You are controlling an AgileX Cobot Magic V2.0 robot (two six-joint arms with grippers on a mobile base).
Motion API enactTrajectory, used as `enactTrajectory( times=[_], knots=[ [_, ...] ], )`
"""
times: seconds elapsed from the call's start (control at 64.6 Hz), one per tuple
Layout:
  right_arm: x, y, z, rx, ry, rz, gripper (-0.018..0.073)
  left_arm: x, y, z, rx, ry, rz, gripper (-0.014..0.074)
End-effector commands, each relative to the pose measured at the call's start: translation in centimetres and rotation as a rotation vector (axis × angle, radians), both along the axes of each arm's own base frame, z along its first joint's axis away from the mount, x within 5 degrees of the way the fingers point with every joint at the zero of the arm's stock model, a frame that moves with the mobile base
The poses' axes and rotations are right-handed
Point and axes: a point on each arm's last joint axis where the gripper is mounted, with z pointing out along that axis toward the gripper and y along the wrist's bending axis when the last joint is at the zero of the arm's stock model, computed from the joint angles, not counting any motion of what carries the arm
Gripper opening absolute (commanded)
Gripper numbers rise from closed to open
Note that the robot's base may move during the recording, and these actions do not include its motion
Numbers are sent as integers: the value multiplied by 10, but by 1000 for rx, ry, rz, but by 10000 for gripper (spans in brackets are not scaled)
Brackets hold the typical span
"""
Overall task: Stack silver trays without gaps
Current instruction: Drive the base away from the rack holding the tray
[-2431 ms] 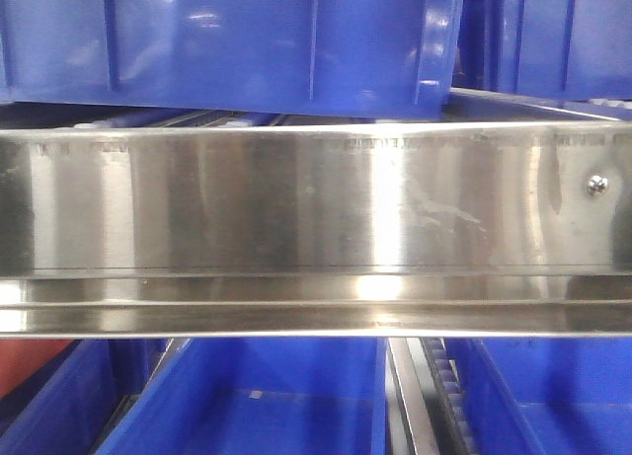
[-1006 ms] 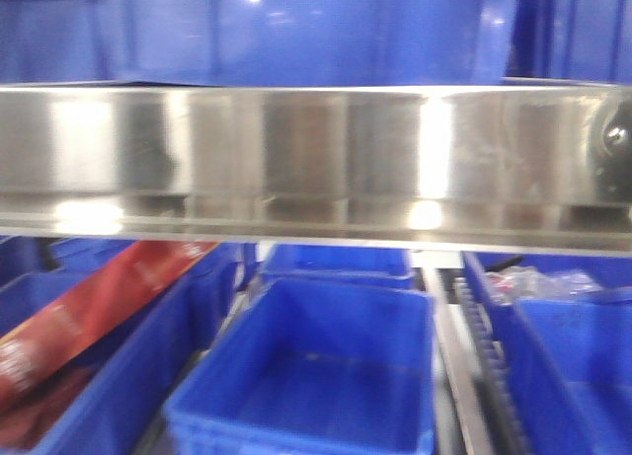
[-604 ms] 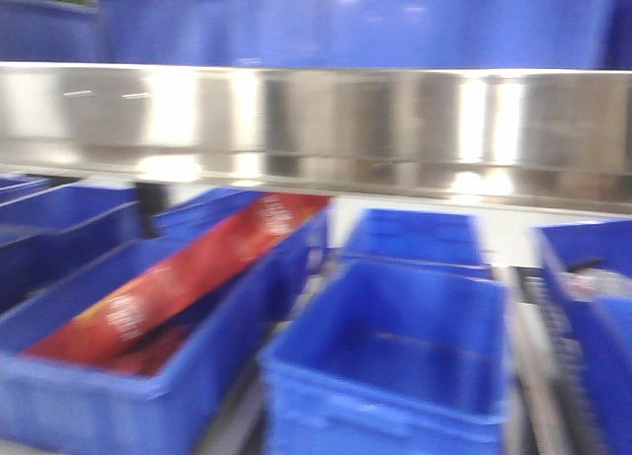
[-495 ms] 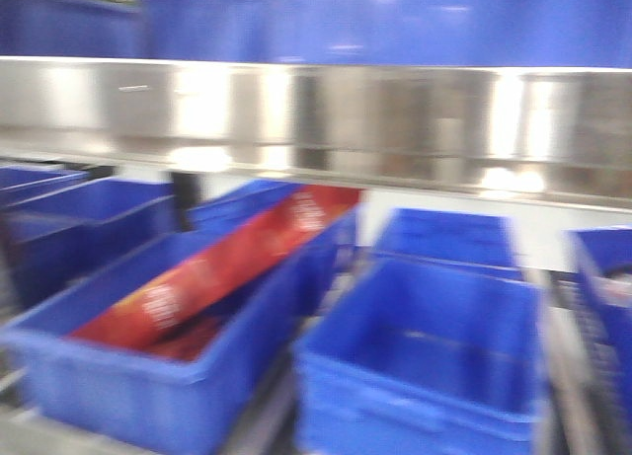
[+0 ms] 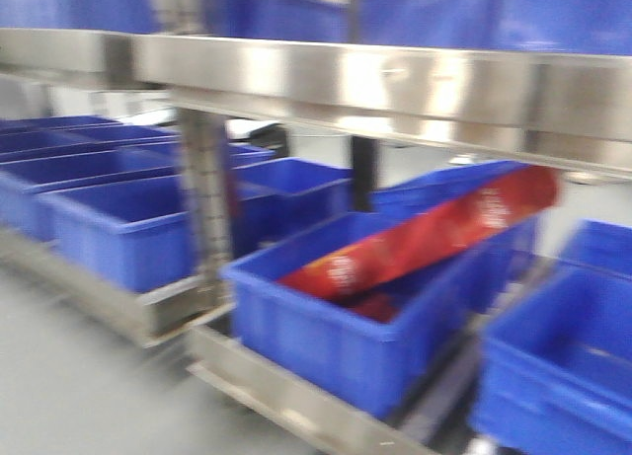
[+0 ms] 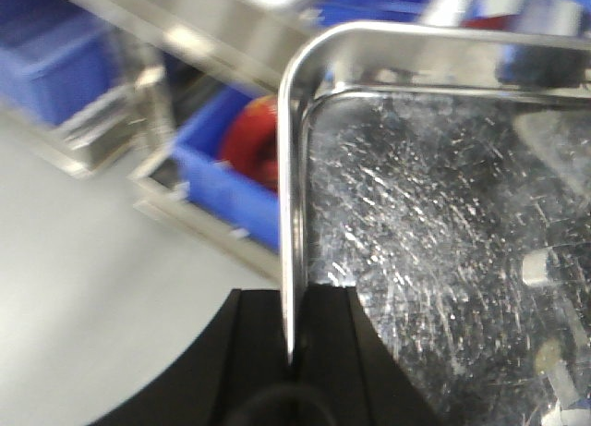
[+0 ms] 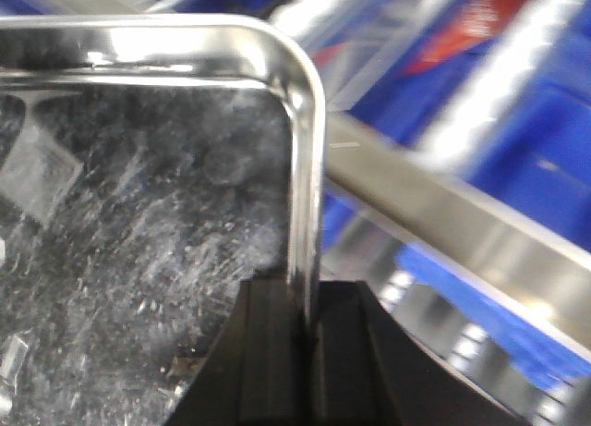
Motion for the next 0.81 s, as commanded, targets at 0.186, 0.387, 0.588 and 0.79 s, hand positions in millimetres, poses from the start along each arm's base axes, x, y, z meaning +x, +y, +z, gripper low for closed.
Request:
enactTrajectory(
  times=[0.186,0.387,0.588,0.79],
  knots=[
    [1,4,4,14,-37,35,-67,-2,-7,9,-59,-61,-49,-16],
    [1,4,4,14,-37,35,-67,-2,-7,9,-59,-61,-49,-16],
    [1,4,4,14,-37,35,-67,-2,-7,9,-59,-61,-49,-16],
    [1,4,4,14,-37,35,-67,-2,-7,9,-59,-61,-49,-16]
  ],
)
